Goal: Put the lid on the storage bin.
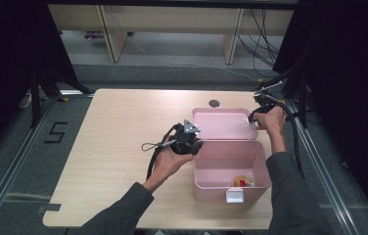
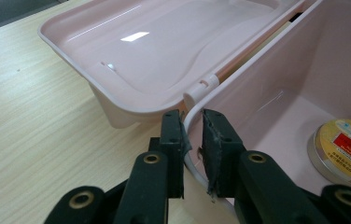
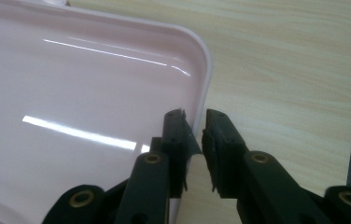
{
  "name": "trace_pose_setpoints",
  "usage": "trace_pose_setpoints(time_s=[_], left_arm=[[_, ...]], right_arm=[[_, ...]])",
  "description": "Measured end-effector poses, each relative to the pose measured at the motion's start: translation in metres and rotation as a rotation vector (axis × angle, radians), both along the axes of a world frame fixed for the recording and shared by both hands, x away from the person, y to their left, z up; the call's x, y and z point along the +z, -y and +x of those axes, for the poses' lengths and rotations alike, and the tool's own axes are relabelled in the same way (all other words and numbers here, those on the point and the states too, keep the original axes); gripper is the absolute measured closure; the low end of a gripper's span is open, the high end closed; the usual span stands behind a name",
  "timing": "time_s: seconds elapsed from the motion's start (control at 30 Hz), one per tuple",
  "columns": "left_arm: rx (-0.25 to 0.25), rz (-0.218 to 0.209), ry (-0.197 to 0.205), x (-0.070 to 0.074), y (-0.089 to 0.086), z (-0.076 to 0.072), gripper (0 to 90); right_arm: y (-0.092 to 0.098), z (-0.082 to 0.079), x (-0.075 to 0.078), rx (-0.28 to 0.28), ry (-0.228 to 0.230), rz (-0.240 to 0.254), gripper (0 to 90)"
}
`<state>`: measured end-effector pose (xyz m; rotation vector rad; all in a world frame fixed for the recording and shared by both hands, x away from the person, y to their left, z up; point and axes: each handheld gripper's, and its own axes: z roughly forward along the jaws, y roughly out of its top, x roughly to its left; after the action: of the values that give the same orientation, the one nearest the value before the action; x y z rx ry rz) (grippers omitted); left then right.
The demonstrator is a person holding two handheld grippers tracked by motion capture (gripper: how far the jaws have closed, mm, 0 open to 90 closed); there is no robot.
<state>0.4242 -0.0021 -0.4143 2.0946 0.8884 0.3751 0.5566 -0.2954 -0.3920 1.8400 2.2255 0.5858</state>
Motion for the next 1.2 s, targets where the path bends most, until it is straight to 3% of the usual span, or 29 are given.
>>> trace_pose_setpoints(time_s=[0.07, 0.1, 0.13, 0.23, 0.3, 0.53, 0.77, 0.8, 0.9, 1.03, 1.2], left_arm=[[0.0, -0.001, 0.002, 0.0, 0.0, 0.0, 78.2], [-0.001, 0.001, 0.002, 0.0, 0.0, 0.0, 78.2], [-0.001, 0.001, 0.002, 0.0, 0.0, 0.0, 78.2], [-0.002, 0.001, 0.004, 0.0, 0.0, 0.0, 78.2], [-0.002, -0.002, 0.004, 0.0, 0.0, 0.0, 78.2], [0.002, 0.0, 0.008, 0.0, 0.0, 0.0, 78.2], [0.003, -0.004, 0.008, -0.001, 0.001, -0.001, 78.2], [0.003, -0.002, 0.008, -0.001, 0.001, -0.001, 78.2], [0.005, -0.005, 0.013, -0.001, 0.001, -0.001, 78.2], [0.011, -0.01, 0.013, -0.001, 0.002, -0.002, 78.2], [0.018, -0.009, 0.015, -0.001, 0.003, -0.004, 78.3]], right_arm=[[-0.001, 0.003, 0.0, 0.011, -0.004, -0.019, 79.5], [-0.005, 0.003, 0.001, -0.018, -0.036, -0.02, 79.5], [-0.004, 0.005, 0.001, 0.004, -0.037, -0.031, 79.4], [-0.009, 0.008, 0.001, -0.025, -0.066, -0.035, 78.8], [-0.009, 0.009, 0.002, -0.003, -0.065, -0.06, 78.9], [-0.013, 0.012, 0.001, -0.025, -0.084, -0.069, 80.9], [-0.01, 0.01, 0.006, -0.023, -0.053, -0.07, 85.0], [-0.012, 0.009, 0.007, -0.049, -0.071, -0.05, 85.3], [-0.008, 0.008, 0.01, -0.019, -0.032, -0.062, 85.9], [-0.009, 0.004, 0.013, -0.041, -0.02, -0.035, 86.5], [-0.006, 0.0, 0.02, -0.014, 0.034, -0.041, 87.0]])
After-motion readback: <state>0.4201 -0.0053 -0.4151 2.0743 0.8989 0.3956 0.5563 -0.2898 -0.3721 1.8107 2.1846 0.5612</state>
